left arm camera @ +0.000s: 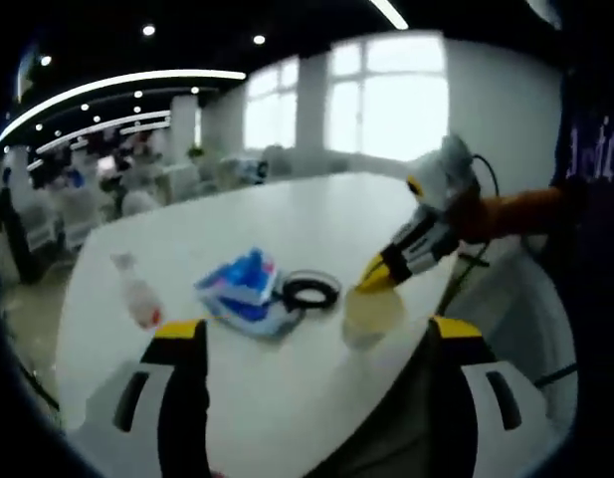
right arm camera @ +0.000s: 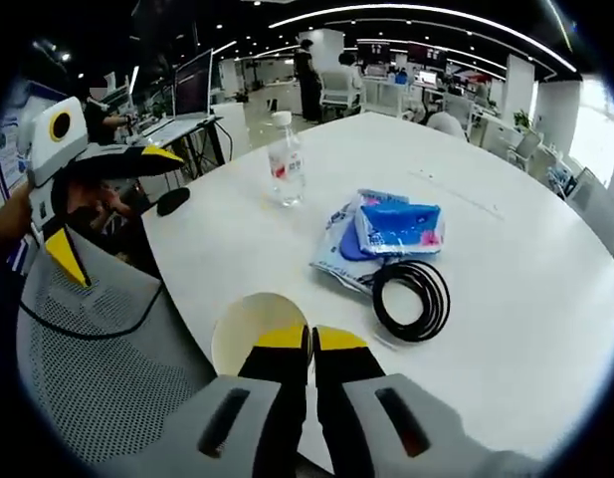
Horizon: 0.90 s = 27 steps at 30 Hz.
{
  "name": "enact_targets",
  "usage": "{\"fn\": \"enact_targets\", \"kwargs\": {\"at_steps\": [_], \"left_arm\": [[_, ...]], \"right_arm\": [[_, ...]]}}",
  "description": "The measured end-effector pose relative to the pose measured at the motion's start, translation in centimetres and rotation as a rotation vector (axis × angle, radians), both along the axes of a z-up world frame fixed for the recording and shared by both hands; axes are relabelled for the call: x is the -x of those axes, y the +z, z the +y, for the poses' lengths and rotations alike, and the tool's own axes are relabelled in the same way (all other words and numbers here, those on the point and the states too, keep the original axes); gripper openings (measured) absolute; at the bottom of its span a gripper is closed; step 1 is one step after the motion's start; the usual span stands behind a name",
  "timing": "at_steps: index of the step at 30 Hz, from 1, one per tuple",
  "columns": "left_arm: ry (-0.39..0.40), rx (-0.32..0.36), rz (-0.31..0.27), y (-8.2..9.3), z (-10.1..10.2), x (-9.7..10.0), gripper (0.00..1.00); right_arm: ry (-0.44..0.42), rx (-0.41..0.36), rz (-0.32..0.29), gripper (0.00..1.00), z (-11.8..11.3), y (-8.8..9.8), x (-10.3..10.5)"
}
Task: Arrange the tabletop items into an orderly group along one side of the table until the central work area is clear of visible clutter.
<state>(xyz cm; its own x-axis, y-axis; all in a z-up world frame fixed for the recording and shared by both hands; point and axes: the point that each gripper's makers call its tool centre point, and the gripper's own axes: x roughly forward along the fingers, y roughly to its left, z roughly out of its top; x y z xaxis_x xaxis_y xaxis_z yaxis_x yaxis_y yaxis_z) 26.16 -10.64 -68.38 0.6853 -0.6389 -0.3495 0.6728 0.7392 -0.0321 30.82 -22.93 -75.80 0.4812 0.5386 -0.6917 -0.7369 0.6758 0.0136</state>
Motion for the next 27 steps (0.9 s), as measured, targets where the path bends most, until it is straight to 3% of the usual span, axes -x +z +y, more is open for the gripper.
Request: {"fn": "enact_targets", "kwargs": {"at_steps": [4,7,11,19,27], "left_arm": [[0.041,0.013,0.014,0.1,1.3,0.1,0.92],[0.051,-0.017,-0.014,0.1,2.1,0.5,0.94],[0.09,0.009,-0.009,-0.2,2.9,1.0,1.0],[0.153,0.086,0.012,-1.2,3.1,1.5,1.0],[0.17,0.081,0.002,-1.4,3.5,1.1,1.0]], "right_arm": [[0.007,0.004,0.006,0.01,0.0,0.3,-0.6],[0.017,0.005,0.013,0.01,0.2,0.5,-1.0],[0.041,0.015,0.014,0.01,0.5,0.9,-1.6],[0.074,0.01,0.017,0.01,1.0,2.3,-2.8],[0.095,-0.013,0.011,0.01,1.4,4.0,-4.3]]}}
